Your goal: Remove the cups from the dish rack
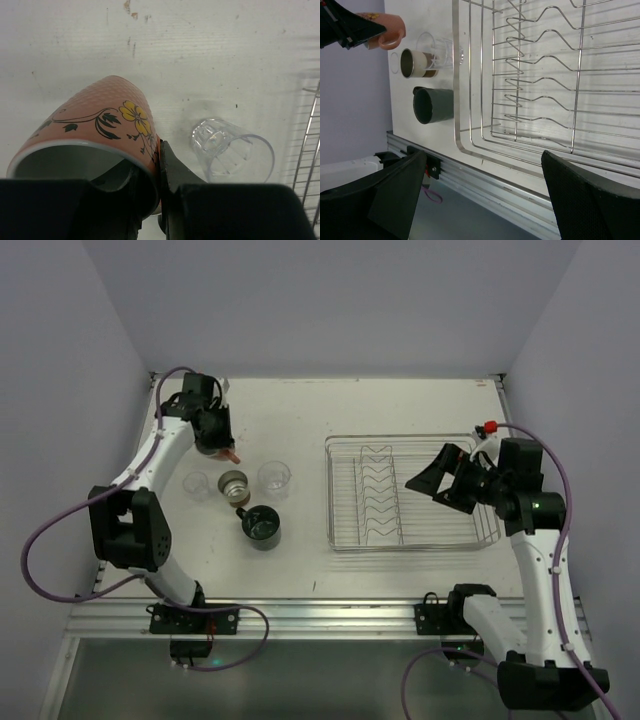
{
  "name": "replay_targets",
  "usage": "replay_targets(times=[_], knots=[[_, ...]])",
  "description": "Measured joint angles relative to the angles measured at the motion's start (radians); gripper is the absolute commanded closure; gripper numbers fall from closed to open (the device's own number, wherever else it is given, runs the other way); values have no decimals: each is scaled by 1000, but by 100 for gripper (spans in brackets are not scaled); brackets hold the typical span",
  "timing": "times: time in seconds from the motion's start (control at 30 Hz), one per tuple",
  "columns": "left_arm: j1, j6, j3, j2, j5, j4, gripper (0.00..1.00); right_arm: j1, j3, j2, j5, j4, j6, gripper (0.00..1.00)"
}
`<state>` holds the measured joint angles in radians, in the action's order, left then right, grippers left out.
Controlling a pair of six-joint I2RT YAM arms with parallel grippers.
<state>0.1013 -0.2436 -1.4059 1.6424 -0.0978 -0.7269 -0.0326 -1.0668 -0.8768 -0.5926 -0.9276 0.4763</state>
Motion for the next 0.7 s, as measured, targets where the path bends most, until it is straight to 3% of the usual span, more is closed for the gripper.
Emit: replay_targets(times=[0.33,0.7], knots=[[0,1,-36,121,107,9,100,0,44,0,2,1,-3,1],[0,1,-38,226,133,9,100,0,61,0,9,7,-6,1]])
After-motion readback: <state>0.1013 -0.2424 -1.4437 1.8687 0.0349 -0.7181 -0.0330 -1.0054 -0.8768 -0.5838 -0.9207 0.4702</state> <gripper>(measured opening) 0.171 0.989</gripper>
